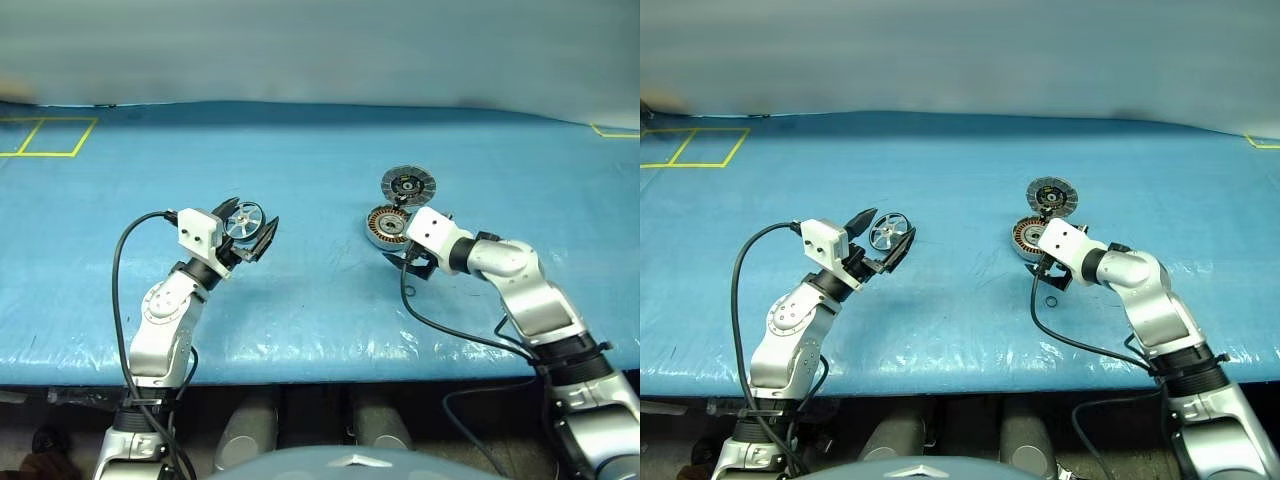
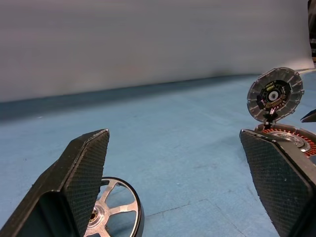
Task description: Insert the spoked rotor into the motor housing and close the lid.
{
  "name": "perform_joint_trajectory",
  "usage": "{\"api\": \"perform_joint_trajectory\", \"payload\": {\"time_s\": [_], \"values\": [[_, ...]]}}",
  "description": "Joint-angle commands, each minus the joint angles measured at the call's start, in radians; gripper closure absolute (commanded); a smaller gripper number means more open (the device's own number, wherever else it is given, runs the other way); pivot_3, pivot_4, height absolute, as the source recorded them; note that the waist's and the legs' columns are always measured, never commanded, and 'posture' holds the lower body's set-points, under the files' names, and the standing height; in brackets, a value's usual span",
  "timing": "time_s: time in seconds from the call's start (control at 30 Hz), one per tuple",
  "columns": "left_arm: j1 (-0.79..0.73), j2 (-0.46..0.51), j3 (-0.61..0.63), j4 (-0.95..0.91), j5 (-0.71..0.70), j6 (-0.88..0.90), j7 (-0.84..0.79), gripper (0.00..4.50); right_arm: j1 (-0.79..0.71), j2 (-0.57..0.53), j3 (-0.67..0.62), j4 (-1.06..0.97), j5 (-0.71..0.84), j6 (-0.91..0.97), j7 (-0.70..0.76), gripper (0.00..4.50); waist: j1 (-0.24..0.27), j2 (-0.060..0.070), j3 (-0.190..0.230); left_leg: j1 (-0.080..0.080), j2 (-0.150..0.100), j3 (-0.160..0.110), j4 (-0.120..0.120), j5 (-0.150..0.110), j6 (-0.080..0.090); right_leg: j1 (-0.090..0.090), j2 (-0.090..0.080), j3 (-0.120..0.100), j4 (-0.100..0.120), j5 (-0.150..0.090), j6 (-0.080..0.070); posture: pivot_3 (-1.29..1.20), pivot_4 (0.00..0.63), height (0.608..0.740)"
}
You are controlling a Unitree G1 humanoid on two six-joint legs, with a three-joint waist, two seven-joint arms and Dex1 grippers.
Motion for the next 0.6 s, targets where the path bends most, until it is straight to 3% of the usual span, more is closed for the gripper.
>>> {"api": "perform_joint_trajectory", "payload": {"time_s": [0.03,0.3,0.6], "values": [[-0.008,-0.010,-0.016,-0.009,0.007,-0.026,-0.006,0.00,-0.106,-0.029,0.076,0.034,-0.065,-0.073,0.108,0.01,-0.002,0.000,0.000,0.000,0.000,0.000,0.000,0.000,0.000,0.000,0.000,0.000,0.000,0.000,0.000,0.00,0.150,0.740],[0.022,-0.014,-0.019,-0.028,0.010,-0.040,0.007,0.00,-0.321,0.000,0.226,0.305,-0.207,-0.243,0.230,0.01,0.008,-0.001,0.001,-0.001,0.000,0.000,0.001,-0.001,0.001,0.000,-0.001,0.000,-0.001,0.004,-0.003,0.00,0.150,0.740],[0.076,-0.011,-0.010,-0.055,0.007,-0.045,0.025,0.00,-0.388,-0.022,0.244,0.418,-0.281,-0.366,0.290,0.01,0.007,-0.001,0.001,-0.002,-0.001,0.001,0.000,-0.002,0.002,-0.001,-0.001,0.000,-0.002,0.007,0.000,0.00,0.150,0.740]]}}
